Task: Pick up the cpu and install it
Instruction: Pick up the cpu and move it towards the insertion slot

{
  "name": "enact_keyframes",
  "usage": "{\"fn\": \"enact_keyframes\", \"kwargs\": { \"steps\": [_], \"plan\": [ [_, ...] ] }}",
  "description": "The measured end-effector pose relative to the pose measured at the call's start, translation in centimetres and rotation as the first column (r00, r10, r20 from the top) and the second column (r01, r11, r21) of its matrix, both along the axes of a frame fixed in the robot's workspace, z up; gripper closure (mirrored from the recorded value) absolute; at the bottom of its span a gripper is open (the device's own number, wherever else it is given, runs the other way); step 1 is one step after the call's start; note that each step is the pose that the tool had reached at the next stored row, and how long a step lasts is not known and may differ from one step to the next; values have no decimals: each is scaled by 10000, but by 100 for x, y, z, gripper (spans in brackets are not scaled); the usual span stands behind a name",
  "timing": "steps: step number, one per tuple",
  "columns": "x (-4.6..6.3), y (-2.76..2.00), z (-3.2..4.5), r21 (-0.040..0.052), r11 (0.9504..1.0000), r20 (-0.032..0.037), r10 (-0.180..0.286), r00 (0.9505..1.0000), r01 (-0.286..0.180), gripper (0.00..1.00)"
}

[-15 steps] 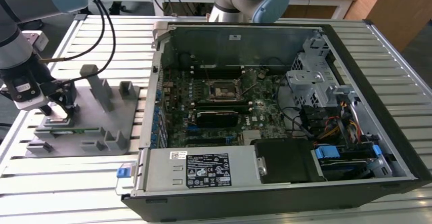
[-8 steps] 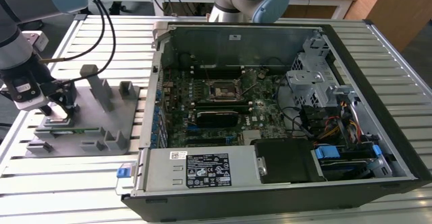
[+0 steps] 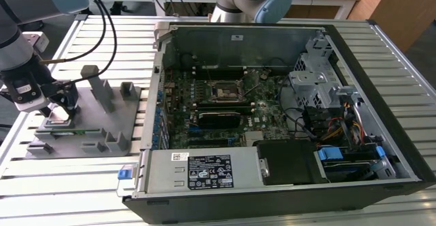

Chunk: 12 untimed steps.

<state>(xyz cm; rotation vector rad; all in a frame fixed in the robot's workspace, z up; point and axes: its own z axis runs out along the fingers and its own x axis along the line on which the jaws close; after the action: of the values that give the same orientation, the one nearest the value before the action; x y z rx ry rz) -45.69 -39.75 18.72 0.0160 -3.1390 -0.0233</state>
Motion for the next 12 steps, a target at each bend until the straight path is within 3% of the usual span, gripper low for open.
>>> {"fn": "enact_keyframes", "kwargs": {
  "steps": [12],
  "plan": [
    [-11, 0, -17, -2, 10000, 33, 0, 10000, 0, 40]
  ]
}}
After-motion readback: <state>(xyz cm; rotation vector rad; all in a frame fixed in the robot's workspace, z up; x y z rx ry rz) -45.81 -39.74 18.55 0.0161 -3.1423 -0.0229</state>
